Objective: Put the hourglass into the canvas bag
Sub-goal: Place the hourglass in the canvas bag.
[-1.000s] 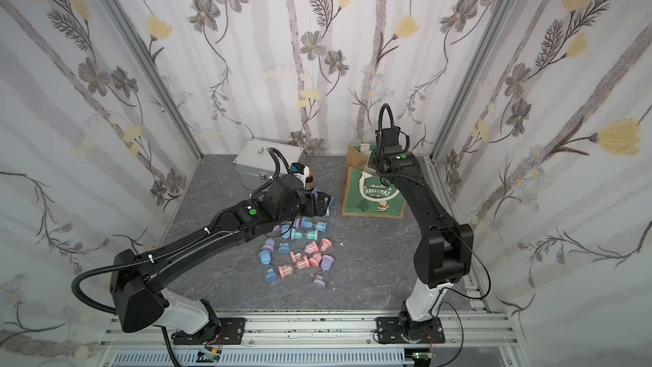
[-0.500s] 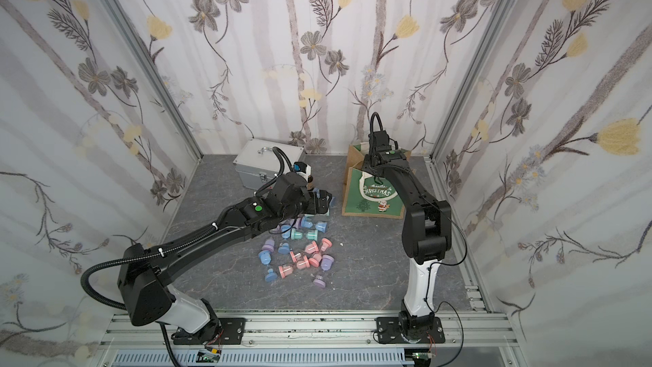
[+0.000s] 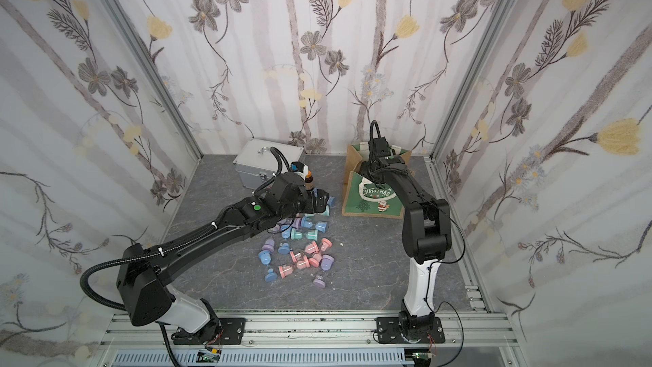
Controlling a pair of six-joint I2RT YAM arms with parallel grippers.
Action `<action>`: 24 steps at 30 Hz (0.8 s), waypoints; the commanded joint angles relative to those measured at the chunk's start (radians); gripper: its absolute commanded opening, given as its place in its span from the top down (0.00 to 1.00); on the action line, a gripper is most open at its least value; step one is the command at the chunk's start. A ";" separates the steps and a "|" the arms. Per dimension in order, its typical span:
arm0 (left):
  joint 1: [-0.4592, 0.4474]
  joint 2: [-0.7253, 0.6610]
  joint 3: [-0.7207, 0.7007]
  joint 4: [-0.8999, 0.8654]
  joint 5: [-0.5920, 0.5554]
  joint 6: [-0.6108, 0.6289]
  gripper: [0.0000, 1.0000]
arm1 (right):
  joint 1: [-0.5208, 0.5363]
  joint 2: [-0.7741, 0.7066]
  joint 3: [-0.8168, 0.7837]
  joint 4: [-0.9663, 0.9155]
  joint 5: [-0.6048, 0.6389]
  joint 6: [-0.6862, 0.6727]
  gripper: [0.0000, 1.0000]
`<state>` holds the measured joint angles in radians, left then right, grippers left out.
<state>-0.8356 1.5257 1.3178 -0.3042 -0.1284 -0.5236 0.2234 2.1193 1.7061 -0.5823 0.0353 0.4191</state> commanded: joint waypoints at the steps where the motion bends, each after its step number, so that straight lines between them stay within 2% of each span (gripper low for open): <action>1: 0.007 -0.011 -0.006 0.022 -0.002 -0.008 0.00 | 0.008 -0.045 0.001 0.050 -0.013 0.012 0.35; 9: 0.012 -0.046 -0.024 0.016 0.010 -0.018 0.00 | 0.042 -0.194 0.003 0.037 0.028 0.011 0.23; 16: 0.013 -0.115 -0.063 -0.001 0.018 -0.025 0.00 | 0.101 -0.323 -0.002 -0.007 0.131 0.003 0.18; 24: 0.012 -0.238 -0.158 -0.021 0.011 -0.045 0.00 | 0.251 -0.456 -0.076 -0.033 0.199 0.019 0.14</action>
<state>-0.8227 1.3155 1.1786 -0.3195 -0.1081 -0.5541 0.4404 1.6882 1.6539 -0.5987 0.1814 0.4255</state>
